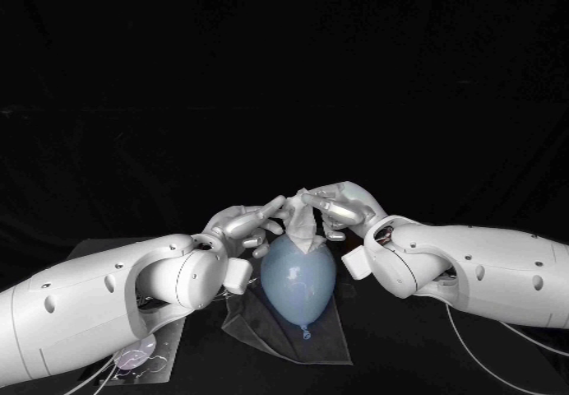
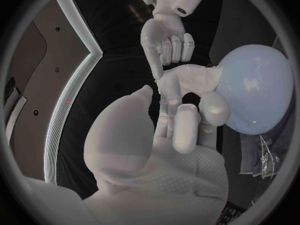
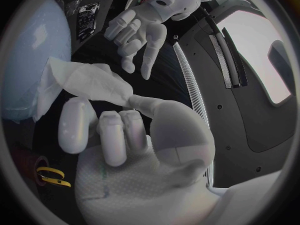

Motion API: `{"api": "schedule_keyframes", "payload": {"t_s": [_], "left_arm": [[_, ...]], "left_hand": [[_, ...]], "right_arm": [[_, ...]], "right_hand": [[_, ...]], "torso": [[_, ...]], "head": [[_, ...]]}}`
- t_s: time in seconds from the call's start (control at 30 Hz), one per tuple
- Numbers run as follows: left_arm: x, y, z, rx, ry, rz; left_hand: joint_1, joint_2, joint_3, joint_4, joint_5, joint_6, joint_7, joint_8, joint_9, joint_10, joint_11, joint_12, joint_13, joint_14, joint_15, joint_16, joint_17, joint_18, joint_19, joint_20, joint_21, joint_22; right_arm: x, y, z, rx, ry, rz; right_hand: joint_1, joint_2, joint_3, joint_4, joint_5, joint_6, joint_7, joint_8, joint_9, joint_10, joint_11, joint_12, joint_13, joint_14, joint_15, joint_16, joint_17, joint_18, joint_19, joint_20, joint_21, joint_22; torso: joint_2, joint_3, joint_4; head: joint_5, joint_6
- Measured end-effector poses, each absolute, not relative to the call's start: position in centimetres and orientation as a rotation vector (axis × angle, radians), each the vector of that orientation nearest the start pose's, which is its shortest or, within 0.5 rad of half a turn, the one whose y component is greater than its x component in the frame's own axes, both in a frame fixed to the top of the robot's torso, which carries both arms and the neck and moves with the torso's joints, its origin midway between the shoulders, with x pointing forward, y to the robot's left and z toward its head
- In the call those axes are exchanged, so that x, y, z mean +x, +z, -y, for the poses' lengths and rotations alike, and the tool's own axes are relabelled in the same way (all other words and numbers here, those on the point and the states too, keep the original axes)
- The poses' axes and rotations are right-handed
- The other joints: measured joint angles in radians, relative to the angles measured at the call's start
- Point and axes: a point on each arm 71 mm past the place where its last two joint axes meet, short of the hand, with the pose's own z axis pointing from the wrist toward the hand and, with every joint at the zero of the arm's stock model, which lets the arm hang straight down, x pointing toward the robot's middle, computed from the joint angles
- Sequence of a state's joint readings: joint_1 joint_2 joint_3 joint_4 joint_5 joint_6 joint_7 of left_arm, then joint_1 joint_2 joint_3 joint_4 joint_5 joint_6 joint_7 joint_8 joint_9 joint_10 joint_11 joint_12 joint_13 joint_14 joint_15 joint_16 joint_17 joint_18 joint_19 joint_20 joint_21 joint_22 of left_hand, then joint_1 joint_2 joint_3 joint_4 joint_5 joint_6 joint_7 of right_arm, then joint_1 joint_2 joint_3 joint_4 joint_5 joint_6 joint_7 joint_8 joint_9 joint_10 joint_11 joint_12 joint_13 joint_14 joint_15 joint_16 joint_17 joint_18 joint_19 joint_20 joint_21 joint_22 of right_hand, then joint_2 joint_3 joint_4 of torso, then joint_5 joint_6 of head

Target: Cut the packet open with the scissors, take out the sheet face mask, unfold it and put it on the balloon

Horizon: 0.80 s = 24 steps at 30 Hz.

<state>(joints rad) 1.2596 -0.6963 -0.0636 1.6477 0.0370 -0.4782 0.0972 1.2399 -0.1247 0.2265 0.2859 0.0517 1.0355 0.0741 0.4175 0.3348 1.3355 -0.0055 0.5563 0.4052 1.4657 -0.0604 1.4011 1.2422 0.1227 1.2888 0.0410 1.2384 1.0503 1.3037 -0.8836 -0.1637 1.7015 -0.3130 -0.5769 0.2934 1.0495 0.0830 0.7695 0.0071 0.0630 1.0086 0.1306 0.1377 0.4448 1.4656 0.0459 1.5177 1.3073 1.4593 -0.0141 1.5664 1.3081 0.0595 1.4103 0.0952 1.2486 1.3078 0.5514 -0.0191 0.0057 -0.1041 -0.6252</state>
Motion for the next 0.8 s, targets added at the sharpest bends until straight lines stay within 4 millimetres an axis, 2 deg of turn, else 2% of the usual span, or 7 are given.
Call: {"api": "schedule_keyframes", "payload": {"t_s": [0.2, 0.37, 0.53, 0.8], "left_arm": [[46.16, -16.91, -10.81, -1.213, -1.462, -1.743], [46.15, -16.91, -10.51, -1.201, -1.462, -1.75], [46.19, -16.91, -10.18, -1.196, -1.465, -1.752], [46.34, -16.91, -9.87, -1.194, -1.47, -1.748]], "left_hand": [[0.017, 0.001, -0.007, -0.002, 0.0, 0.002, -0.002, 0.0, -0.001, 0.002, -0.002, 0.004, 0.007, 0.0, 0.0, 0.005, 0.008, 0.0, 0.003, -0.003, 0.008, 0.017], [0.021, 0.005, -0.017, 0.002, 0.0, -0.009, 0.008, -0.007, -0.005, 0.005, 0.002, 0.008, 0.01, 0.0, 0.0, 0.005, 0.008, 0.0, 0.003, -0.003, 0.012, 0.018], [0.021, 0.005, -0.017, 0.002, 0.0, -0.009, 0.008, -0.007, -0.005, 0.005, 0.002, 0.008, 0.011, 0.0, 0.0, 0.009, 0.013, 0.0, 0.003, -0.003, 0.012, 0.019], [0.032, 0.016, -0.018, 0.001, 0.0, -0.009, 0.008, -0.007, -0.005, 0.005, 0.002, 0.008, 0.014, 0.0, 0.0, 0.009, 0.014, 0.0, 0.003, -0.003, 0.016, 0.023]], "right_arm": [[45.61, -15.92, 18.54, 0.779, 1.308, -1.487], [45.53, -15.9, 18.33, 0.777, 1.313, -1.49], [45.52, -15.92, 18.11, 0.775, 1.315, -1.495], [45.6, -16.02, 17.92, 0.775, 1.313, -1.506]], "right_hand": [[0.001, 0.001, 0.0, 0.0, -0.002, 0.0, 0.0, -0.001, 0.0, 0.0, 0.0, -0.001, 0.001, 0.0, 0.0, -0.002, 0.0, 0.0, 0.0, 0.0, 0.0, -0.001], [0.001, 0.001, 0.0, 0.0, -0.002, -0.002, -0.001, -0.001, -0.001, 0.0, 0.0, -0.001, 0.001, 0.0, 0.0, 0.001, 0.0, 0.0, 0.0, 0.0, 0.0, 0.0], [0.001, 0.001, 0.0, 0.0, 0.001, -0.003, 0.0, -0.001, -0.001, 0.0, 0.0, -0.001, 0.001, 0.0, 0.0, 0.001, -0.001, 0.0, 0.0, 0.0, 0.0, 0.0], [0.001, 0.001, 0.0, 0.0, 0.001, -0.003, 0.0, -0.003, 0.0, 0.0, 0.0, -0.001, 0.001, 0.0, 0.0, 0.0, -0.001, -0.001, 0.0, 0.0, 0.0, 0.0]], "torso": [[0.0, -0.0001, 0.0], [0.0, -0.0001, 0.0], [0.0, -0.0004, -0.0002], [0.0, -0.0003, -0.0003]], "head": [[0.001, 0.001], [0.001, 0.002], [0.001, 0.005], [0.003, 0.008]]}}
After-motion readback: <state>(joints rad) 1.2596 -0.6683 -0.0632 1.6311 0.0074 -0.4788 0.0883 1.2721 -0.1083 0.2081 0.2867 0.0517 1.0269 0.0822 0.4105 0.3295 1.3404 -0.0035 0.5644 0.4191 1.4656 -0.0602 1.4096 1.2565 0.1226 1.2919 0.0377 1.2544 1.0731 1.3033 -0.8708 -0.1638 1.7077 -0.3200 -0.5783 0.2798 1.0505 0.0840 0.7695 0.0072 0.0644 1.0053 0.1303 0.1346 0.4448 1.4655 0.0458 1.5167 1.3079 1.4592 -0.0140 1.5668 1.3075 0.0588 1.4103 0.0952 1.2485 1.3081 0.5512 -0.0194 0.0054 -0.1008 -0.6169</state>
